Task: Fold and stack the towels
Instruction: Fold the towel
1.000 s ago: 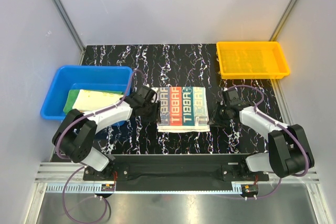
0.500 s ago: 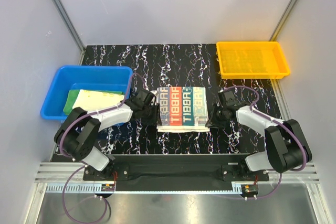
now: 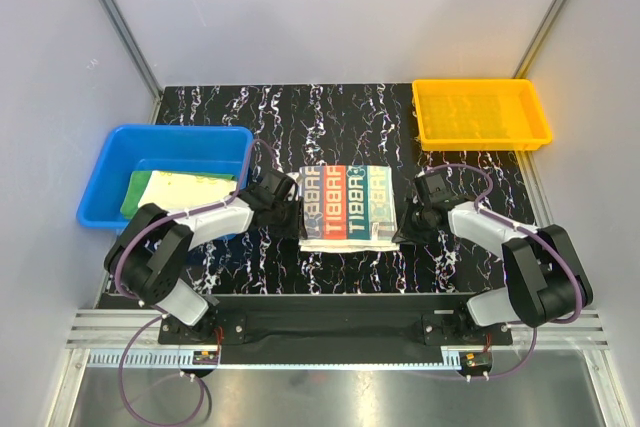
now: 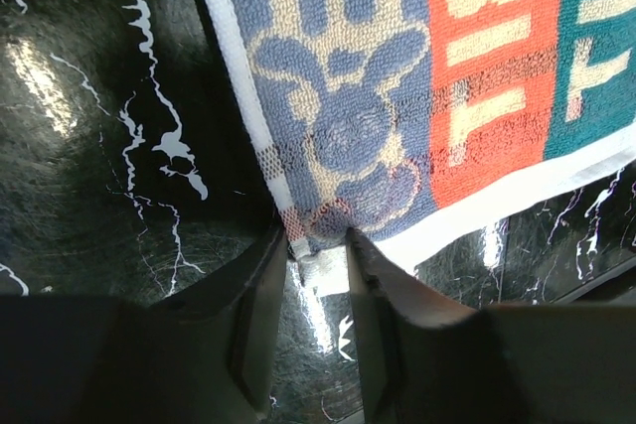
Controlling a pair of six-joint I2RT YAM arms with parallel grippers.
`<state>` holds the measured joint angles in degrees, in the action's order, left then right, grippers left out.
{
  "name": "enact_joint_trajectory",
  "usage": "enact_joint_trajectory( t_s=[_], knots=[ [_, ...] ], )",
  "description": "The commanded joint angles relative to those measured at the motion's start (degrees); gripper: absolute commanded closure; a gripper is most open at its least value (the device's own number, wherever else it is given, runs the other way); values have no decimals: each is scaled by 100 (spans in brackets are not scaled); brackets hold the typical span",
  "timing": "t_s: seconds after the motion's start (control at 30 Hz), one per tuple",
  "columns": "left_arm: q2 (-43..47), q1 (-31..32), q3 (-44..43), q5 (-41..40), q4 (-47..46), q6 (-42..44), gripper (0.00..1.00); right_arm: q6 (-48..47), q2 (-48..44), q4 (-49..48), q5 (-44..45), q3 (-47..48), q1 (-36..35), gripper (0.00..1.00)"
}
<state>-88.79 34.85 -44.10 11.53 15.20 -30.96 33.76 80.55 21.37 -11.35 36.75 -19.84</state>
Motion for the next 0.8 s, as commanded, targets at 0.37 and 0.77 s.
enact_joint_trajectory(
  t_s=[0.37,0.77],
  knots=[
    [-24,4,-388,-151,579,-77,100,-89,-154,157,256,244,-99,100],
    [222,13,-697,-283,985,-112,100,-177,-277,325,239,465,-99,100]
  ],
)
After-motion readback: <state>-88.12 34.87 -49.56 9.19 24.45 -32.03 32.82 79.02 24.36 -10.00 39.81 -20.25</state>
